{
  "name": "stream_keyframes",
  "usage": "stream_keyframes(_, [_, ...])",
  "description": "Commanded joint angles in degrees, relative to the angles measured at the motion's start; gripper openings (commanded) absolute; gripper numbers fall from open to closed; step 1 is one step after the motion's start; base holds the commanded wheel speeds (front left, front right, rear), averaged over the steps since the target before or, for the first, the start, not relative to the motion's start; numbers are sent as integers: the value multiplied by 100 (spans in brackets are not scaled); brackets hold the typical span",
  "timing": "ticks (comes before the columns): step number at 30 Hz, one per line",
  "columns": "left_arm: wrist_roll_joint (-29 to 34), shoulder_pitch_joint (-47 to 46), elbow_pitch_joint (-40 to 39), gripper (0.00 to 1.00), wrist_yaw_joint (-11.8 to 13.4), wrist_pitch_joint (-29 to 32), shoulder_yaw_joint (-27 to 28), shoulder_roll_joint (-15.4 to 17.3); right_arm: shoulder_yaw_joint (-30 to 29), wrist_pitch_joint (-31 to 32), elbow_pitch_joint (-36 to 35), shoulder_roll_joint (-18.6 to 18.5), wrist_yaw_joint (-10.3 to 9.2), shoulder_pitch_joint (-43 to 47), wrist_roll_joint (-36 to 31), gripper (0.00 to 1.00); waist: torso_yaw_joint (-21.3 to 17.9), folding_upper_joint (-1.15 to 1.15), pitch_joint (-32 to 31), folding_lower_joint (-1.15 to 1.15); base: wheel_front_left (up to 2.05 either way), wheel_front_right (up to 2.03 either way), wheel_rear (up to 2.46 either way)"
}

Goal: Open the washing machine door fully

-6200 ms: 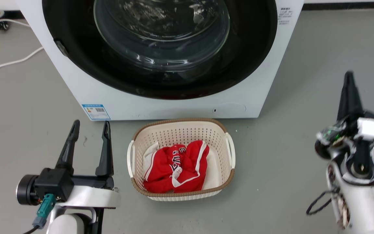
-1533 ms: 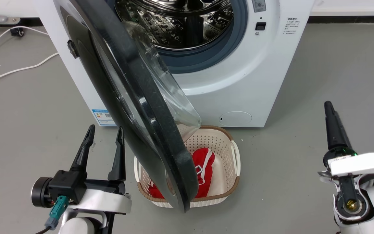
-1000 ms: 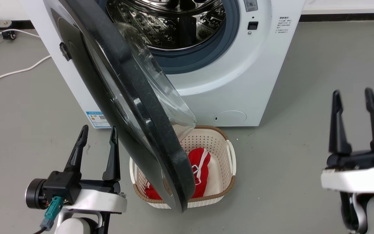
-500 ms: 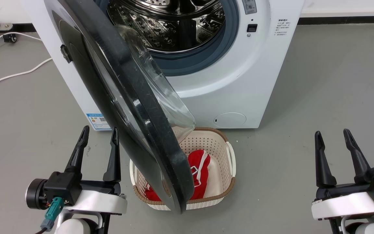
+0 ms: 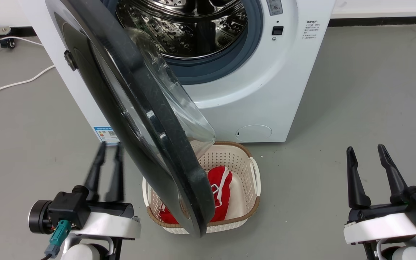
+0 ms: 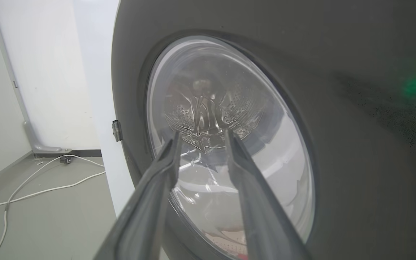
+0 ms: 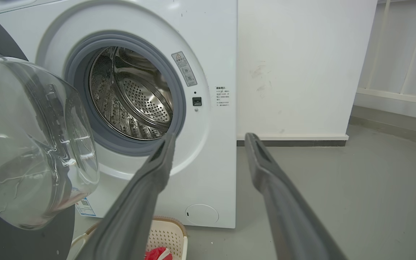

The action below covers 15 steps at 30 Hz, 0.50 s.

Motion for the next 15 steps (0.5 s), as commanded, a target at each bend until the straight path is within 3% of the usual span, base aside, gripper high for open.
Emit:
stream_keyframes(1, [-10,12,-1,0,4,-13,4,-4,1,-26,23,20,-2,-74,46,100,-5,0,0,0,0,0,0])
stream_keyframes(8, [-12,-82,-170,0,17,-13,44,-4,3,-38,59,21,-2,-83,99,100,-2,0,18,0,0,0,0])
stream_keyframes(15, [-23,-264,-1012,0,118,-13,197,-4,-12,-42,102,21,-2,-84,142,100,15,0,45,0,0,0,0])
